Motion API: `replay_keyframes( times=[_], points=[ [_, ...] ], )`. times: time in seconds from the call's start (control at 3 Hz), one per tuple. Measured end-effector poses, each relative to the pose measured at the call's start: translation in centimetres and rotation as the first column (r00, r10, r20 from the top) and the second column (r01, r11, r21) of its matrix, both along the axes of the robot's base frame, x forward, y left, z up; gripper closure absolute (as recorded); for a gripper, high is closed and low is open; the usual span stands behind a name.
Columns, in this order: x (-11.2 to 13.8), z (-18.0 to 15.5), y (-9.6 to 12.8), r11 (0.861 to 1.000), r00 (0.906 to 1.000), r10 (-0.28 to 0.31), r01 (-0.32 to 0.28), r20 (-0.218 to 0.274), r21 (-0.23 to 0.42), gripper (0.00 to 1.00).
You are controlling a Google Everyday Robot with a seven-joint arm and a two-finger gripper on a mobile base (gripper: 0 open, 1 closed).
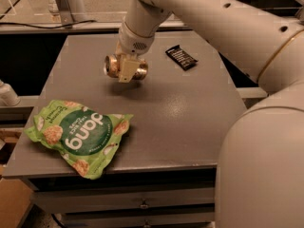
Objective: Knock orange can over
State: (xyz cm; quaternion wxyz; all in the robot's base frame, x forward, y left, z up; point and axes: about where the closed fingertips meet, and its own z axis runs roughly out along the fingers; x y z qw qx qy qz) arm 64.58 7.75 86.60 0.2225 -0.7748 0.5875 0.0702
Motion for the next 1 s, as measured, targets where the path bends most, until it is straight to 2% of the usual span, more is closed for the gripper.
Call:
replay_keyframes(
  times=[0.33, 1.0],
  points=[
    [-0.58, -0.23, -0.39, 0.999, 0.9991, 0.038, -0.039, -0.021, -0.019, 0.82],
    [-1.41, -1.03, -0.46, 0.995, 0.9946, 0.09, -0.092, -0.051, -0.035, 0.35]
  ],
)
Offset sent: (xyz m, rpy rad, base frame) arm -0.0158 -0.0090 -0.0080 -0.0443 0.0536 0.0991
